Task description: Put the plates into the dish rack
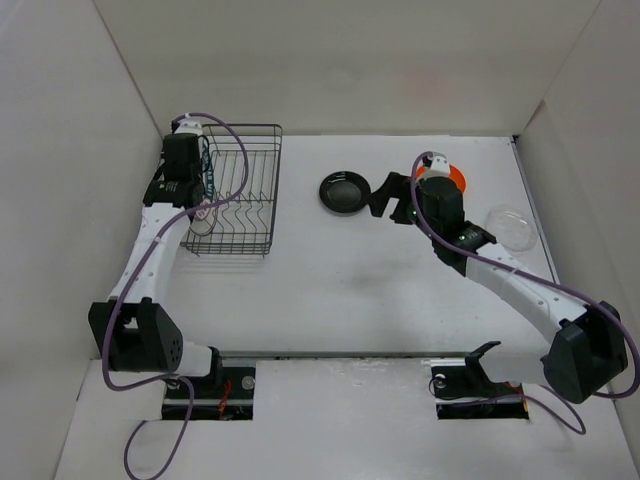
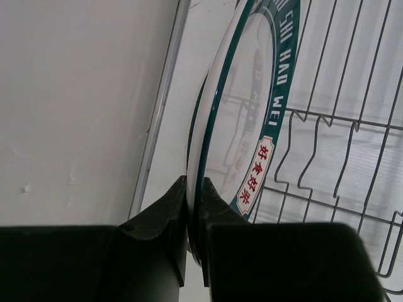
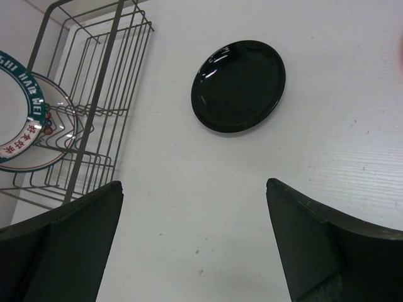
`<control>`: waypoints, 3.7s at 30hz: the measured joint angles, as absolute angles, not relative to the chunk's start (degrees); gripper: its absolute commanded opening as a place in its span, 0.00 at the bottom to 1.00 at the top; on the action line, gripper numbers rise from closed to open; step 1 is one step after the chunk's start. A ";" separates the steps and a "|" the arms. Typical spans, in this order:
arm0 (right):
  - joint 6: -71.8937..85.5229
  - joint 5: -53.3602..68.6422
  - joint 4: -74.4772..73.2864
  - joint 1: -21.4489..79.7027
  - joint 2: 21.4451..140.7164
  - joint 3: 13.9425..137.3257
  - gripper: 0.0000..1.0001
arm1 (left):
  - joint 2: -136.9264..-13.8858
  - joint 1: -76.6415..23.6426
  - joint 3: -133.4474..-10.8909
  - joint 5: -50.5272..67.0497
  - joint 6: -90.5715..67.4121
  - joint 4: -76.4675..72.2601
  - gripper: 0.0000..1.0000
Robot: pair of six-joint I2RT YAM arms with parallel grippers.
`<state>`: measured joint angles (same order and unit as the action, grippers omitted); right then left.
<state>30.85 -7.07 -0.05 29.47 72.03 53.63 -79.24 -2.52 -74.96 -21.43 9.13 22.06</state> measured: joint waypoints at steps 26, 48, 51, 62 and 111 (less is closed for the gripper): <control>30.87 -5.19 -0.05 27.05 75.29 53.65 1.00 | -81.45 -2.52 -72.51 -14.87 8.21 19.75 0.35; 28.40 25.78 0.38 5.39 102.54 71.42 0.99 | -74.32 -2.52 -85.69 19.00 9.43 28.56 1.00; 28.75 28.42 -1.15 7.66 111.02 76.71 0.95 | -74.30 -2.52 -85.71 22.83 10.07 29.56 1.00; 31.55 29.91 -10.70 10.26 128.01 95.90 0.81 | -73.78 -2.52 -85.76 24.47 11.60 31.20 1.00; 36.51 27.99 -0.97 14.96 109.71 78.85 0.00 | -86.54 -12.88 -88.71 30.20 9.04 29.41 1.00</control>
